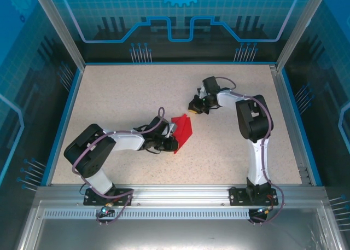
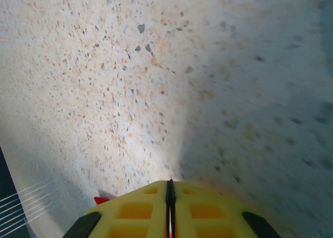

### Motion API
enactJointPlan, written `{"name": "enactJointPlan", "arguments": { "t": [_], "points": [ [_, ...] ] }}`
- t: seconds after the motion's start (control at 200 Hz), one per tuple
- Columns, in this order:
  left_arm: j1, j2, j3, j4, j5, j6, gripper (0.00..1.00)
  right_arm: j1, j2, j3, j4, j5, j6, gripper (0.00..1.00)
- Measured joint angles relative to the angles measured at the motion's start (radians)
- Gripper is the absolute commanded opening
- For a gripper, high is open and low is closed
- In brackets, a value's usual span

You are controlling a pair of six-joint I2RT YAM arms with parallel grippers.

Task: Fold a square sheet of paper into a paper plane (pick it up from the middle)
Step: Fourth fold the wing at the center of the table, then turn over the paper at the center of the table.

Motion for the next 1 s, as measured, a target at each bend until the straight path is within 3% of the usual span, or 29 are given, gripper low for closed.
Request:
{"name": "enactJointPlan", "arguments": {
  "t": [0.345,0.7,0.995],
  "points": [
    [-0.001,-0.029,0.148,-0.175,-0.003,0.002,0.30,0.013,-0.300,-0.332,0.097,-0.077,0.009,0.35],
    [0.031,-0.031,0.263,-0.310,-0.165,0.050,0.42,0.103,-0.310,-0.409,0.188,-0.135,0.064,0.40],
    [0.066,0.032,0.262,-0.281,-0.155,0.053,0.39,0.121,-0.286,-0.418,0.234,-0.140,0.092,0.42]
  ]
}}
